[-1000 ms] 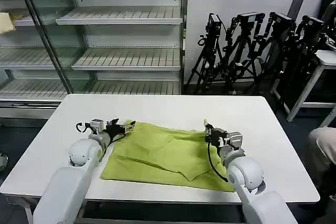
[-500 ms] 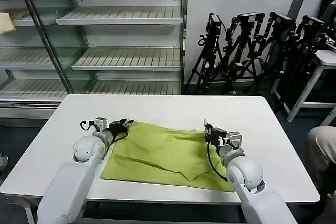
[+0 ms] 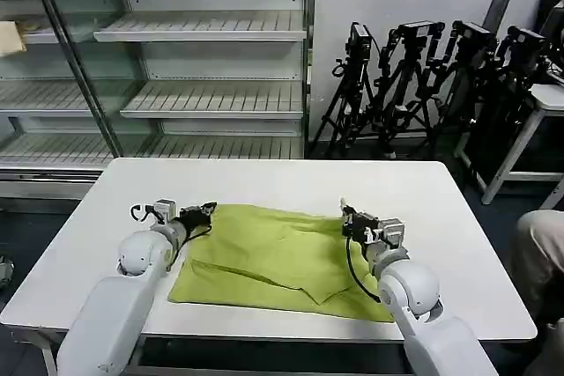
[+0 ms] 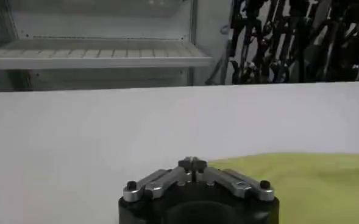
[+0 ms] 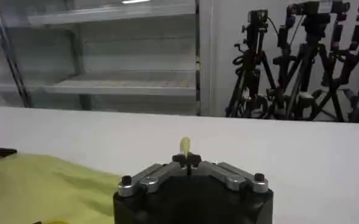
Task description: Fold and organize the clothes.
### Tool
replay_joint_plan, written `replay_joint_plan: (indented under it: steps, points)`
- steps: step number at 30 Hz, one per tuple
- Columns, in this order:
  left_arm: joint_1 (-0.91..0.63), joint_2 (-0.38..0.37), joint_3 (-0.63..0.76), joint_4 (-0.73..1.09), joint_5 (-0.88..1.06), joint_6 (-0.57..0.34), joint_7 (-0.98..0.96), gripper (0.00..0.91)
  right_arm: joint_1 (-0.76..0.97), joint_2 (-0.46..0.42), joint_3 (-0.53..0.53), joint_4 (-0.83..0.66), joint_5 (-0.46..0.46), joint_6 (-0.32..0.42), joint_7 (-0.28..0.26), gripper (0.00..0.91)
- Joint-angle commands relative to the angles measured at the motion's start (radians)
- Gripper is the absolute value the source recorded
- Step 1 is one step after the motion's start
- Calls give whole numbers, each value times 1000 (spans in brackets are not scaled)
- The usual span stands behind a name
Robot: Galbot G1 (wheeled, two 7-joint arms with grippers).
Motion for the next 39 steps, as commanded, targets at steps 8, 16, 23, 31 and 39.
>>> replay_joint_plan:
  steps: [8, 16, 23, 31, 39]
  points:
    - [171, 75, -53, -287, -70, 5, -38, 20, -38, -7, 11, 31, 2, 0, -2, 0]
    - [263, 79, -88, -386, -68, 5, -40, 20, -74, -20, 26, 77, 10, 0, 0, 0]
    - [355, 90, -148, -432, -60, 2, -37, 20, -129, -32, 34, 129, 10, 0, -2, 0]
    - [421, 81, -188, -452, -9, -6, -26, 20, -194, -46, 57, 173, 7, 1, -8, 0]
    - [466, 55, -189, -490, 57, -17, -22, 20, -253, -63, 72, 210, -4, 1, -16, 0]
